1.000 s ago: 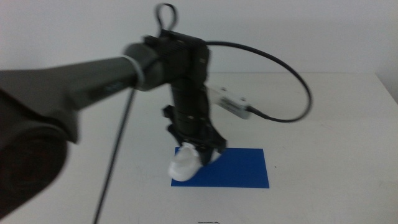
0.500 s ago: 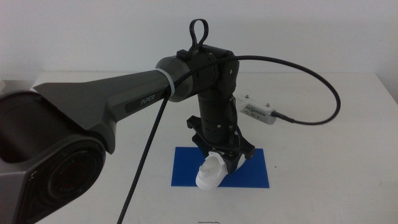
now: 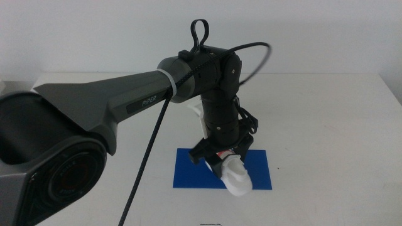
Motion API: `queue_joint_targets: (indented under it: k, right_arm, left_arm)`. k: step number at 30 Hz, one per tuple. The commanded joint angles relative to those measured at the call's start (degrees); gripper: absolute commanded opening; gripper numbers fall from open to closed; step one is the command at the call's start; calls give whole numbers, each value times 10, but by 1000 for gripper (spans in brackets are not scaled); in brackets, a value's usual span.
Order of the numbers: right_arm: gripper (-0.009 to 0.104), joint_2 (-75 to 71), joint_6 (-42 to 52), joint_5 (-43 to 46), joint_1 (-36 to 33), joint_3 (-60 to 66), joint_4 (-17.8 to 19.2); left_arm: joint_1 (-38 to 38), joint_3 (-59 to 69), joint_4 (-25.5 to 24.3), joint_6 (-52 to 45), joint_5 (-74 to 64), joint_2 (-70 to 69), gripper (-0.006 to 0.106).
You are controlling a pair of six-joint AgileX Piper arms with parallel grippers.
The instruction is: Use one arm to grab the shoe from the table and place it on the mat.
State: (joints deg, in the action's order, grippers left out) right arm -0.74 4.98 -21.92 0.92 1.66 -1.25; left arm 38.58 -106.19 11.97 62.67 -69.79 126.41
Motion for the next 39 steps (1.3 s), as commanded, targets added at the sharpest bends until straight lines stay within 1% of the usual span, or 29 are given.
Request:
queue_joint_targets:
  k: [1,3,8,15,18,24,25,28,30,34,39]
  right_arm:
    - [94,-11,7,32,-1,-11,5]
    - [94,-11,7,32,-1,-11,5]
    - [94,-11,7,32,-1,-11,5]
    - [94,-11,7,32,-1,-11,5]
    - [94,-11,7,32,-1,-11,5]
    - [94,-11,7,32,-1,-11,5]
    - [94,-11,7,32,-1,-11,5]
    - [94,-11,7,32,-1,-11,5]
    - [94,-11,7,32,-1,-11,5]
    - [94,-11,7,32,-1,-11,5]
    - [94,-11,7,32,-1,-11,5]
  left_arm:
    - [2,-17,15,145,-59,-39,-2]
    - [2,-17,5,197,-59,-39,-2]
    - [2,-17,-24,268,-50,-38,-2]
    - [2,-17,-18,499,-15,-38,-2]
    - [2,-17,-18,578,-17,-38,-2]
    - [2,-17,-18,585,-21,-38,-2]
    - [2,-17,-25,584,16,-36,-2]
    - [2,-17,-27,584,29,-35,-2]
    - [1,-17,-37,584,30,-35,-2]
    - [1,-17,-74,584,30,-35,-2]
    - [1,-17,-83,584,29,-35,-2]
